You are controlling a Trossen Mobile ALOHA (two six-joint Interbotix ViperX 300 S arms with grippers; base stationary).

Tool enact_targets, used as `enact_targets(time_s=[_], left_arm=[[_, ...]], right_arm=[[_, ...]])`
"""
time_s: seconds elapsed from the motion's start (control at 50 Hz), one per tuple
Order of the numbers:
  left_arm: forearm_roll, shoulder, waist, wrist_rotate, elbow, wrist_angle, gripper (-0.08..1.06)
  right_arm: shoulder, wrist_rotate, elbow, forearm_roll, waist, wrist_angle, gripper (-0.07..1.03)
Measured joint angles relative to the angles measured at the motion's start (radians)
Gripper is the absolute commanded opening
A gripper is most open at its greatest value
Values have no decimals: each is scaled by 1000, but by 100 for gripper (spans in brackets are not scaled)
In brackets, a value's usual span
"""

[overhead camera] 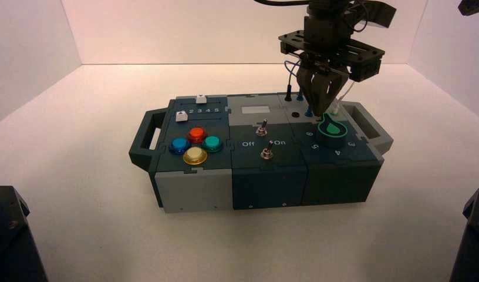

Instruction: Turn the knob to position 2.

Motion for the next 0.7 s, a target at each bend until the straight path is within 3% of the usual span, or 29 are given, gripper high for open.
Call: enact_targets(time_s=[0.26, 0.7], left_arm=[[-3, 6, -23, 0, -8, 21, -3], [17, 6, -31, 0, -12, 37, -3]], right_arm=[[0, 0, 2, -2, 0, -3, -3], [2, 0, 0, -2, 2, -3, -3]])
